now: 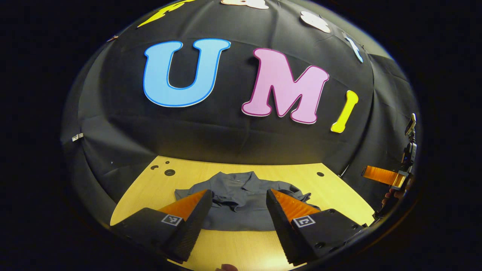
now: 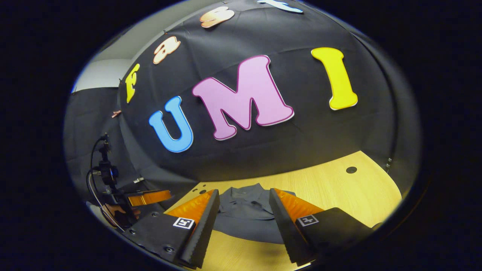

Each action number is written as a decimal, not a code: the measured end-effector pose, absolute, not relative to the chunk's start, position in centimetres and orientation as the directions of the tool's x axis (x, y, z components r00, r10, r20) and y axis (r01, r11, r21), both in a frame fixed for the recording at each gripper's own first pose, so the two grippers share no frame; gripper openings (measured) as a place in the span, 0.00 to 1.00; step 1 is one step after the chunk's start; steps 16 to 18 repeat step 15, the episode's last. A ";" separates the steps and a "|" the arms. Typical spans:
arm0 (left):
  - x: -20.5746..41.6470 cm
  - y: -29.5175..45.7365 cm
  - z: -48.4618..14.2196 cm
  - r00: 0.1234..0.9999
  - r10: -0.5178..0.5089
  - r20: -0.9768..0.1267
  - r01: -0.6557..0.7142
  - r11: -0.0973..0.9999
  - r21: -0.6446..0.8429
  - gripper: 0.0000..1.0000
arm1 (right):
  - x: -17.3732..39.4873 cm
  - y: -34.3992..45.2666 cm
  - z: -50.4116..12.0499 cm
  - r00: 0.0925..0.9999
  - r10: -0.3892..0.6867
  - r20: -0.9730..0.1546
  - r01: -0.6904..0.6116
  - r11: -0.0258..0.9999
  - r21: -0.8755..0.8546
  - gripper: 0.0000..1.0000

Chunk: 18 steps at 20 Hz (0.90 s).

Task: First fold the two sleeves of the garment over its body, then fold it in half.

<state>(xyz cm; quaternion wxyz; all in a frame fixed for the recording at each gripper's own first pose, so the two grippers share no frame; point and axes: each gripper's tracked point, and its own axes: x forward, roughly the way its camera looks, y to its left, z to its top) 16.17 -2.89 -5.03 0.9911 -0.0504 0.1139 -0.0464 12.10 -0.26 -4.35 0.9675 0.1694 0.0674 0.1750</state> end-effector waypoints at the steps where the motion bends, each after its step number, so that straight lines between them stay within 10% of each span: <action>1: 15.4 -3.5 -4.8 0.968 -0.119 -0.219 0.095 0.989 -0.118 0.91 | 11.3 -0.3 -3.7 0.931 0.359 -0.063 -0.318 0.884 0.343 0.86; 18: 8.2 -8.6 -1.3 0.961 -0.218 -0.169 0.200 0.973 -0.118 0.91 | 3.5 4.3 1.4 0.908 0.417 0.019 -0.418 0.906 0.074 0.98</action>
